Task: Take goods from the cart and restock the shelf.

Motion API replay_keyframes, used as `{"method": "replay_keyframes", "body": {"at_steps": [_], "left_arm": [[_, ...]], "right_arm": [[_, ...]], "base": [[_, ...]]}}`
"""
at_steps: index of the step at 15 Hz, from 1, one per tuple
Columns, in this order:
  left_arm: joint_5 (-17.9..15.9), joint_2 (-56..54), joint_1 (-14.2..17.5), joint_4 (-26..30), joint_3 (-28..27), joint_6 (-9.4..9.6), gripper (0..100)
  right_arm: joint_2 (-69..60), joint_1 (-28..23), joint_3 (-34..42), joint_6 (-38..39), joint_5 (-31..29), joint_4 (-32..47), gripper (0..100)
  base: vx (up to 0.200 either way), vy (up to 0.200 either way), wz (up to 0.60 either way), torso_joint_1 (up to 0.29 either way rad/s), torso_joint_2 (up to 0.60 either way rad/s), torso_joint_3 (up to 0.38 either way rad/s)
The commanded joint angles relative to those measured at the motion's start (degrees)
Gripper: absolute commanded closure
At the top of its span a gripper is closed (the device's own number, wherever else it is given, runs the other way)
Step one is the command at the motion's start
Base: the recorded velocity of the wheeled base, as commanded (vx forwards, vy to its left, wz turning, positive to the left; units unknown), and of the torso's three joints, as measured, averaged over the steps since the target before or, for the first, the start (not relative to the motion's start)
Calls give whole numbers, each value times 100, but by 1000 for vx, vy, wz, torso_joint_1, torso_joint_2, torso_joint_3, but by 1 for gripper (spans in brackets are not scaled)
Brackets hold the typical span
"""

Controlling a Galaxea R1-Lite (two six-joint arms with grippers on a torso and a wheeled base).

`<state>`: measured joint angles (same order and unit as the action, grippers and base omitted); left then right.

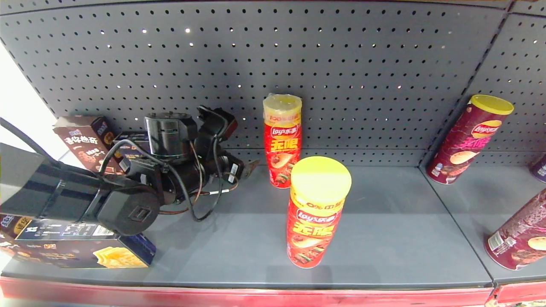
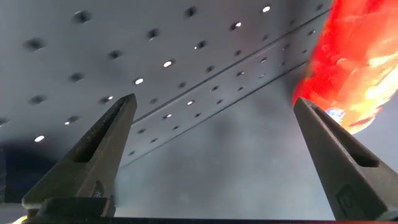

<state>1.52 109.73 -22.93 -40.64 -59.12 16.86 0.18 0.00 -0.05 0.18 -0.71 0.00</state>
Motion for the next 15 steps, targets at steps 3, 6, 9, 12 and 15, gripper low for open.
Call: {"method": "replay_keyframes", "body": {"at_steps": [3,6,9,12,15], "left_arm": [[23,277,-203,21,-319,-25,0],[32,304,-317,30,-372,-34,0],[32,365,-405,39,-486,-34,0],[67,330,-379,21,-407,-51,0],[173,-153,-291,30,-231,-51,0]], "right_arm": [[8,0,-4,-1,0,0,0],[8,0,5,-1,0,0,0],[8,0,-4,-1,0,0,0],[8,0,-4,-1,0,0,0],[8,0,-4,-1,0,0,0]], "base": [[0,0,0,0,0,0],[0,0,0,0,0,0],[0,0,0,0,0,0],[0,0,0,0,0,0],[0,0,0,0,0,0]]}}
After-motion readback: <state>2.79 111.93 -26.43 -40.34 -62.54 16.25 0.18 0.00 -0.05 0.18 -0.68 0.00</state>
